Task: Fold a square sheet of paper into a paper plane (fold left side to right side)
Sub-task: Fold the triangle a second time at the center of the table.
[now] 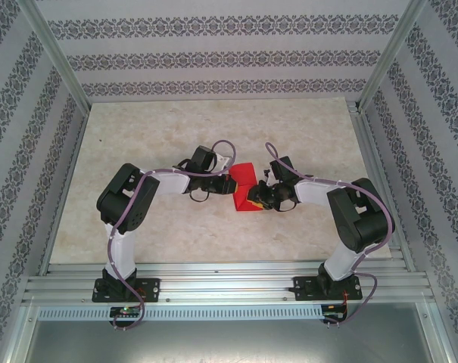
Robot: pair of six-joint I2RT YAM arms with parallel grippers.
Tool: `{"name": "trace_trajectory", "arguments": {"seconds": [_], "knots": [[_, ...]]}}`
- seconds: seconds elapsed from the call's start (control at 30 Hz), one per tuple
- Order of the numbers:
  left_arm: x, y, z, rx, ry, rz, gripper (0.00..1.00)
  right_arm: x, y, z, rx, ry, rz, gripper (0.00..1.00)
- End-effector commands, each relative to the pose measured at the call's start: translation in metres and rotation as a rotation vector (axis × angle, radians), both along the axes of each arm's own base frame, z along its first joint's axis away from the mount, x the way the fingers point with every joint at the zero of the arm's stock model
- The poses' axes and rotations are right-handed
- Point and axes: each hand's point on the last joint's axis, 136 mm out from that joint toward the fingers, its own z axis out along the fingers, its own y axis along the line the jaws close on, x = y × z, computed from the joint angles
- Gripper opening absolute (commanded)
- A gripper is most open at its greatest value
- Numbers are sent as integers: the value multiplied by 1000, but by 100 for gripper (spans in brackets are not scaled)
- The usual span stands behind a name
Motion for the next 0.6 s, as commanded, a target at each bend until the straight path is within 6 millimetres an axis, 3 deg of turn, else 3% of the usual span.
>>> {"name": "trace_trajectory", "arguments": {"seconds": [0.0,0.57], "knots": [[0,5,7,-10,-32,-24,1,0,-7,3,-12,-13,-8,27],[0,9,-11,36,-9,-15,3,-10,-17,-10,-74,24,3,24]]}}
